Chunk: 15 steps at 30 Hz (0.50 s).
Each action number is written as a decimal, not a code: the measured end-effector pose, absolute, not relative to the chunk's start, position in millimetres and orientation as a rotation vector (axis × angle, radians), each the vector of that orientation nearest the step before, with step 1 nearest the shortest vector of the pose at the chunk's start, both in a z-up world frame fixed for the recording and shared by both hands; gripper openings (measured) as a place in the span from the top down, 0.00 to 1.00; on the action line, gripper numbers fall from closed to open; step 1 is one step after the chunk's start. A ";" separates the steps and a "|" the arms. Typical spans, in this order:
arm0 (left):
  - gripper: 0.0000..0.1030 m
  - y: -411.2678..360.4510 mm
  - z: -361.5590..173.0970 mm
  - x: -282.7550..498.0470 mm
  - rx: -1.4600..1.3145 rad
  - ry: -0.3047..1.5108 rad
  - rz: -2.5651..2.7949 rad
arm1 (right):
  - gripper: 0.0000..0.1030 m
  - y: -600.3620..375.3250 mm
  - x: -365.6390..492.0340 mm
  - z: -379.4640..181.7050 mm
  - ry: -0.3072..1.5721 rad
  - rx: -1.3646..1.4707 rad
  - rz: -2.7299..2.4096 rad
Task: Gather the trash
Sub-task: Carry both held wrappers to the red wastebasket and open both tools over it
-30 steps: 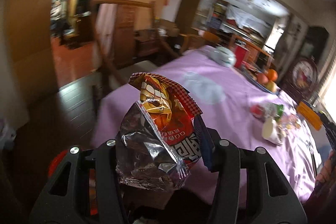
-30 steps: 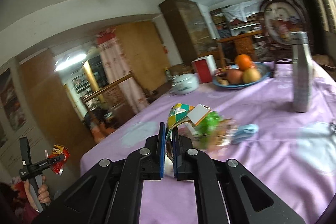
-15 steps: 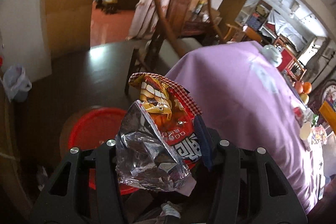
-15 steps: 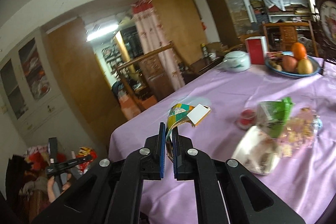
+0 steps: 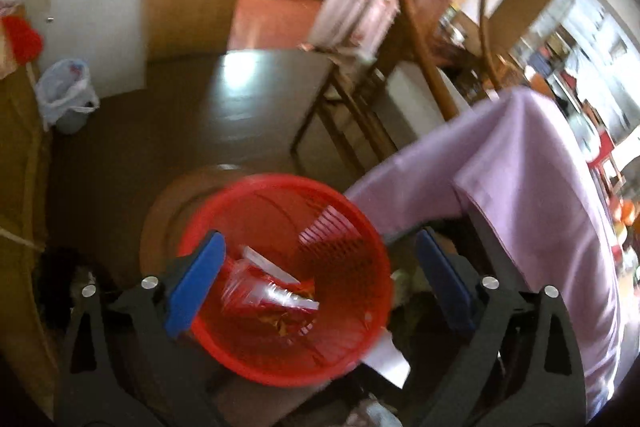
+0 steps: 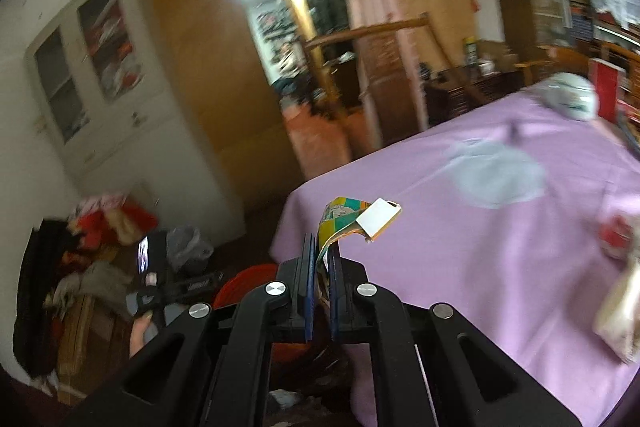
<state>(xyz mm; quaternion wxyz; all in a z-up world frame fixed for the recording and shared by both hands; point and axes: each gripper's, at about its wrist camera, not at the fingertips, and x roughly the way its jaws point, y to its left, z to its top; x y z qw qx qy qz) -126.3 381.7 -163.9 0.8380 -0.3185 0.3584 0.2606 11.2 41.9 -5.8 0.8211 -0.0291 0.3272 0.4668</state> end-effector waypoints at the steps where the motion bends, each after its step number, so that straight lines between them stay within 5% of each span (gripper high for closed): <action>1: 0.09 385.8 -162.9 -129.7 -0.670 0.746 0.582 | 0.94 55.4 8.3 -9.5 0.713 -0.081 1.016; 11: 0.08 424.7 -173.2 -159.8 -0.594 0.721 0.840 | 0.91 192.2 -24.7 -55.6 0.899 -0.265 1.222; 12: 0.08 428.2 -175.5 -160.5 -0.595 0.722 0.848 | 0.86 206.4 -27.4 -62.5 0.919 -0.293 1.241; 13: 0.08 430.0 -176.7 -162.5 -0.597 0.723 0.852 | 0.67 218.8 -29.3 -68.3 0.942 -0.312 1.247; 15: 0.08 435.2 -178.5 -166.9 -0.605 0.720 0.856 | 0.56 224.8 -29.6 -73.9 0.940 -0.323 1.240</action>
